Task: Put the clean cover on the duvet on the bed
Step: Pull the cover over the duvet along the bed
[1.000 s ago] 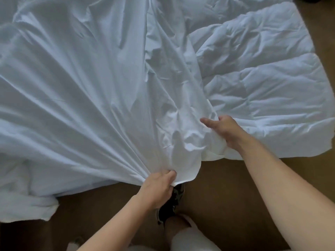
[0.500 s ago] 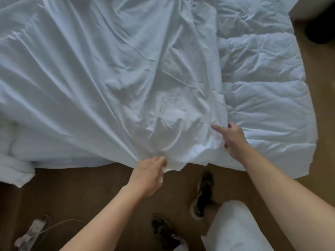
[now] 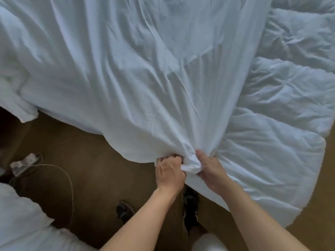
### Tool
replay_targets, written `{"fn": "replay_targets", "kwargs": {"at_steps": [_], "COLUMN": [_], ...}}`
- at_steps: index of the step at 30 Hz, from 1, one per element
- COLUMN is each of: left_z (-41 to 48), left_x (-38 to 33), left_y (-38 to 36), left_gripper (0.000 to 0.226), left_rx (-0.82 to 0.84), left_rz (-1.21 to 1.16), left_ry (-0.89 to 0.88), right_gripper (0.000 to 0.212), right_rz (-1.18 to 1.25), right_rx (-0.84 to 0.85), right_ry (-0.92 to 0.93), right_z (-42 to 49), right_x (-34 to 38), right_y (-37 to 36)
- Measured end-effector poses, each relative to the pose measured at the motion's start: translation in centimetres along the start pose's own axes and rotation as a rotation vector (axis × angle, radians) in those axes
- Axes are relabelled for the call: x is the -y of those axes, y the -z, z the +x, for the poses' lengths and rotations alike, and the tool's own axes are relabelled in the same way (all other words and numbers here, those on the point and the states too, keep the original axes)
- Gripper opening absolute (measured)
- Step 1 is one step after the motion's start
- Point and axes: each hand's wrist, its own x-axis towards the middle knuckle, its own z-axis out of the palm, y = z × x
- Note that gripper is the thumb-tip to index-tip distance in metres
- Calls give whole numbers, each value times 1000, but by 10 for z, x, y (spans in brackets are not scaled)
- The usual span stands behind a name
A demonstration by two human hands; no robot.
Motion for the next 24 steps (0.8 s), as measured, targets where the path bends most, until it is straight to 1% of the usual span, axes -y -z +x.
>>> {"fn": "replay_targets", "kwargs": {"at_steps": [3,5,7,9,11,13,15,16,17,18,19,21,22,23,24], "left_z": [-24,-40,-47,-48,-48,-50,-55,-56,-58,-60,-62,-63,-62,-59,-56], "left_x": [-21,-27,-28,-24,-18,-10,-5,-5,-6,-8,-11,-23,-32,-42,-51], "left_y": [-4,-14,-24,-32,-38,-44,-47,-47,-49,-49,-51,-54,-55,-57,-59], "left_gripper": [33,34,41,45,43,38,23,20,26,36,47,75,87,93,90], "left_rx": [-153,-166,-188,-214,-194,-164,-55,27,93,125,122,69,38,1,-27], "left_rz": [-201,-283,-325,-315,-286,-255,-190,-130,-89,-68,-46,36,92,156,210], "left_ry": [109,175,164,120,109,67,48,57,77,96,102,51,23,6,4], "right_gripper": [29,34,41,34,28,31,30,30,33,38,41,39,35,33,33], "right_rz": [-10,11,118,168,89,1,-69,-116,-156,-167,-165,-202,-241,-271,-281], "right_rx": [81,96,118,143,103,33,-39,-55,-64,-77,-92,-94,-59,-9,43], "right_ry": [3,21,8,5,27,23,-12,-36,-62,-92,-117,-115,-83,-47,-24], "right_z": [-1,5,18,32,41,39,25,16,7,1,-2,-3,-2,0,1], "right_x": [15,40,70,96,99,80,46,28,11,-3,-12,-16,-12,-5,3], "right_y": [17,16,8,-4,-9,4,34,49,62,70,74,73,70,67,63]}}
